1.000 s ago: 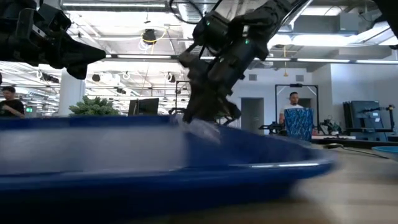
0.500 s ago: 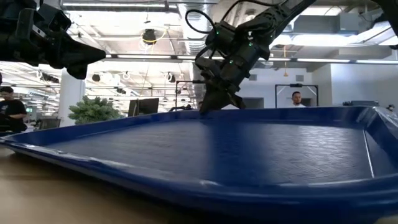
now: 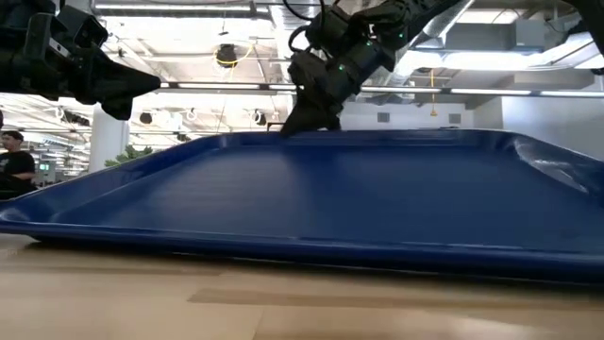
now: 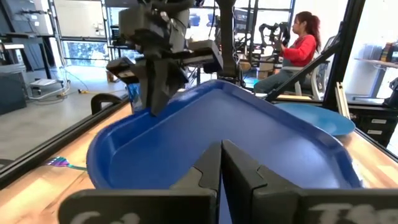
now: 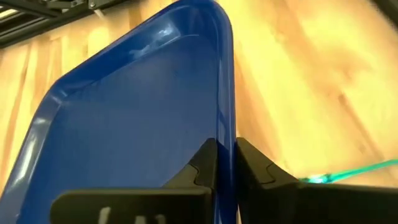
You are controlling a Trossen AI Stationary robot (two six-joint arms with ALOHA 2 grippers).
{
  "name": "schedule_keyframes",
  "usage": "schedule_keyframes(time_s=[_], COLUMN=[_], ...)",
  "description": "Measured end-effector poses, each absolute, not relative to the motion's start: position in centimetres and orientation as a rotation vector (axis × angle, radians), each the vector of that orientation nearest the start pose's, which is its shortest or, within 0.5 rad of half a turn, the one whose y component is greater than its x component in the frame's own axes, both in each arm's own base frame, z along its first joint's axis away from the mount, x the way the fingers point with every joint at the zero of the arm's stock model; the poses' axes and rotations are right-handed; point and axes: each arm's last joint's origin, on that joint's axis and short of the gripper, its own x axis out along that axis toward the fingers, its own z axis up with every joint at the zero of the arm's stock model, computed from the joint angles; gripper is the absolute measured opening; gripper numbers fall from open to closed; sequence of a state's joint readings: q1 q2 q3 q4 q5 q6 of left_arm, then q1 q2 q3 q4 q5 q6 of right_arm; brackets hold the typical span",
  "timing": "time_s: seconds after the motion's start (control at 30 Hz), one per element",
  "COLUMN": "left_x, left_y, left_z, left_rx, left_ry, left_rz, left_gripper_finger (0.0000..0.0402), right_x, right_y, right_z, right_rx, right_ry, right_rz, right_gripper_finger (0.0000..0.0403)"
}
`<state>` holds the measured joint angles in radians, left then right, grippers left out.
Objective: Pick and place plate/cup/fork/spoon on tray
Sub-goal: Move the blue tray to the middle
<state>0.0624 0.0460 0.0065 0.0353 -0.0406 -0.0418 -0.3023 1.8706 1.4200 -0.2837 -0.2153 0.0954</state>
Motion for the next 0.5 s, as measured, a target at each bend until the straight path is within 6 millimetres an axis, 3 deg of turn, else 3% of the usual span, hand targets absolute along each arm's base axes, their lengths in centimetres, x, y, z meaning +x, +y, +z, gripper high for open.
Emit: schedule_keyframes(time_s=[0.1,0.5], left_x=[10.0,10.0], left_y=[0.7,0.8], left_z=[16.6,16.5], left_rx=[-0.041,-0.034], left_ry=[0.002,0.008], left_rz=[0.103,0.112], left_gripper_finger=[0.0000,0.0000], right_x=[40.2,47.8], right_y=[-11.8,-11.1], right_z=[23.8,20.5], right_rx=[0.264,0.119], right_ry=[0.704,0.819], right_rz=[-0.110,0.038], right_gripper_finger=[0.0040,0.0040])
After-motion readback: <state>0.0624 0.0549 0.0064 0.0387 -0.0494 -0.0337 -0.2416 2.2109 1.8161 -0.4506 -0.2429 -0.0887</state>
